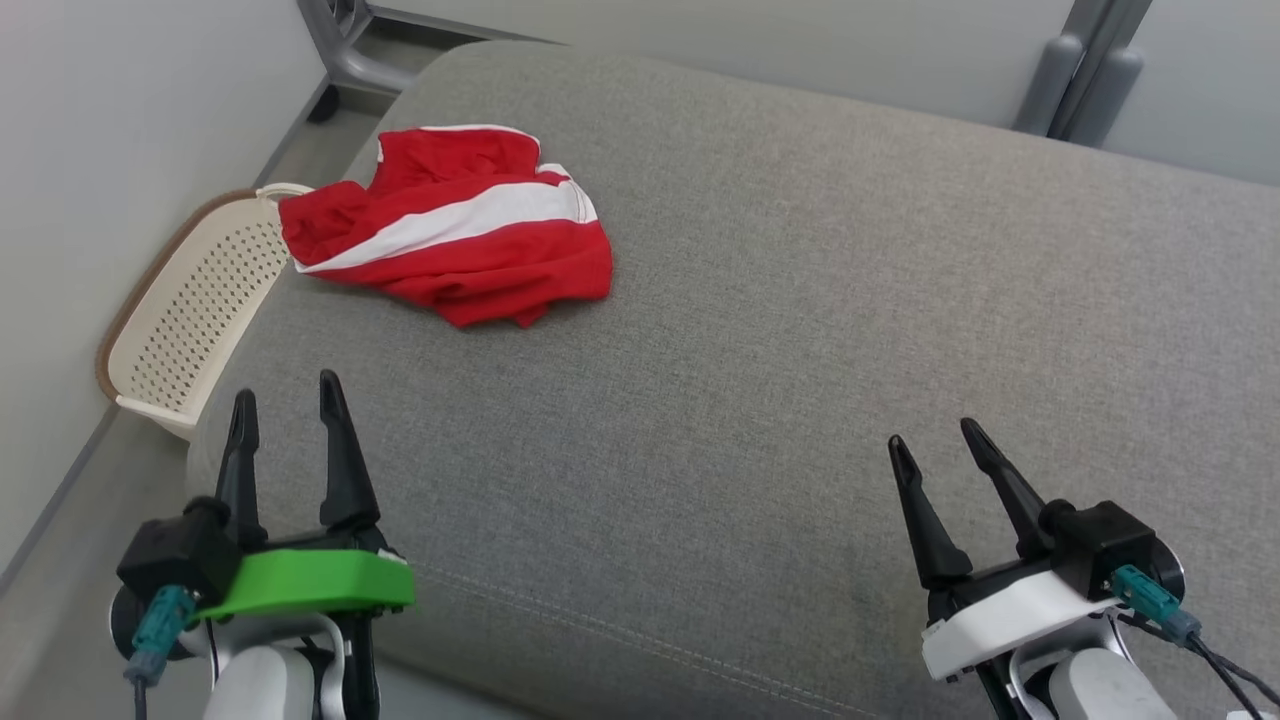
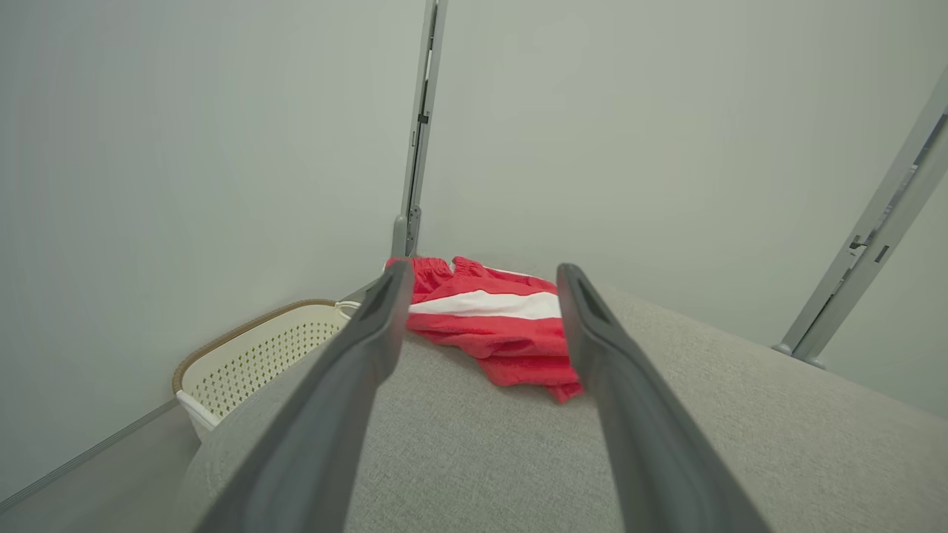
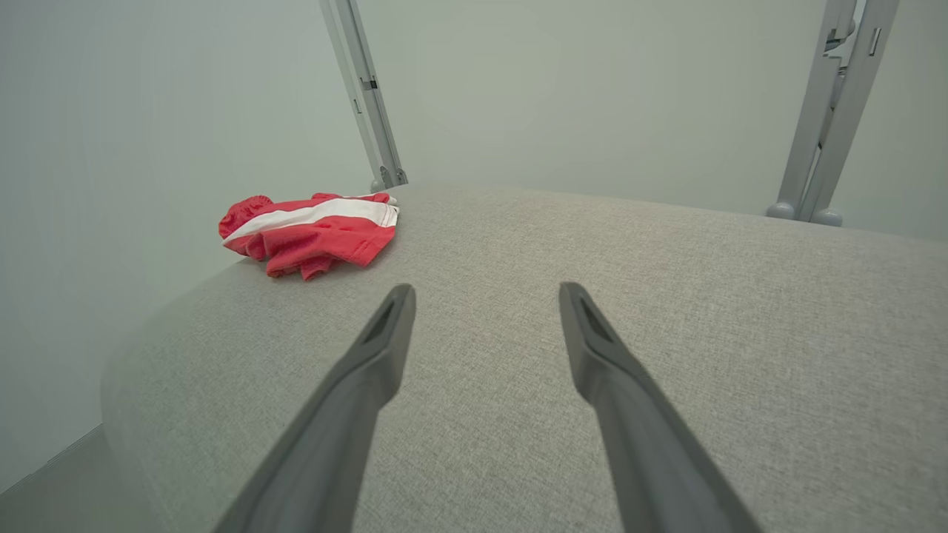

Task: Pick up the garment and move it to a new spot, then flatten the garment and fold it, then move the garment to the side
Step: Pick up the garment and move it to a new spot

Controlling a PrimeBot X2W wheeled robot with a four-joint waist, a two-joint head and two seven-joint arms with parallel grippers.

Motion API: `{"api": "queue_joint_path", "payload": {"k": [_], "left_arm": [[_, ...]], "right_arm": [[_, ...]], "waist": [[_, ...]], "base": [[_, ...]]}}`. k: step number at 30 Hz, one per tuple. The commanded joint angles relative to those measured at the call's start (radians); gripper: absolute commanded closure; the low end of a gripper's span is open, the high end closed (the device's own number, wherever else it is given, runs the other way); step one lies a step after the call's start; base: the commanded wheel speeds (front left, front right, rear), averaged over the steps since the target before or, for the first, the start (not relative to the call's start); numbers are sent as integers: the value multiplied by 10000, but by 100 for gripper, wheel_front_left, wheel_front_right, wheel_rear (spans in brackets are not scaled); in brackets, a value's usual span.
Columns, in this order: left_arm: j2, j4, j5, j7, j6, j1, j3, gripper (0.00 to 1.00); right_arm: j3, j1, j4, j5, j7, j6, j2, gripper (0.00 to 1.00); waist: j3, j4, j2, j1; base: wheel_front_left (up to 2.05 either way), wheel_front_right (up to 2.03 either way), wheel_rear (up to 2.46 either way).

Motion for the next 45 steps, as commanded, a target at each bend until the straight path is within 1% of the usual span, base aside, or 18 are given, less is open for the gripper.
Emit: {"api": "queue_joint_path", "payload": {"k": [1,5,11,14,19,22,23,31,35,41,45], "left_arm": [[7,148,-37,-21,-73,-444,75,0],[8,737,-27,-21,-279,-1532,209,0],[8,1860,-68,-16,-659,-3275,660,0],[51,2927,-17,-10,-793,-4073,845,0],[240,4801,-545,201,-894,-5691,1200,0],[524,5835,-640,626,-793,-6580,1331,0],[524,5835,-640,626,-793,-6580,1331,0],[1222,8421,-1273,2163,-658,-8515,1795,0],[1567,9443,-1391,2683,-611,-9230,1855,0],[1958,10560,-1239,2852,-366,-9945,1706,0],[2059,11069,-1157,2840,-339,-10163,1582,0]], "right_arm": [[29,-238,-32,-69,-31,-14,-173,0],[62,-604,-37,-69,-31,-16,-445,0],[12,-1078,-68,-70,-31,-16,-733,0],[-15,-1242,-115,-105,-31,-16,-814,0],[-110,-1375,-205,-134,-31,-16,-946,0],[-114,-1490,-261,-149,-32,-14,-1016,0],[-114,-1490,-261,-149,-32,-14,-1016,0],[-86,-1680,-429,-148,-31,-14,-1046,0],[-63,-1746,-443,-137,-31,-16,-1033,0],[-8,-1971,-413,-121,-31,-16,-982,0],[-30,-2115,-360,-85,-31,-14,-997,0]], "waist": [[742,-239,0,0],[1393,-425,0,0],[2257,-841,0,0],[2544,-1071,0,0],[2884,-1450,0,0],[3083,-1670,0,0],[3083,-1670,0,0],[3591,-2220,0,0],[3843,-2396,0,0],[4160,-2670,0,0],[4297,-2819,0,0]], "base": [[0,0,0],[0,0,0],[0,0,0],[0,0,0],[0,0,0],[0,0,0],[0,0,0],[0,0,0],[0,0,0],[0,0,0],[0,0,0]]}}
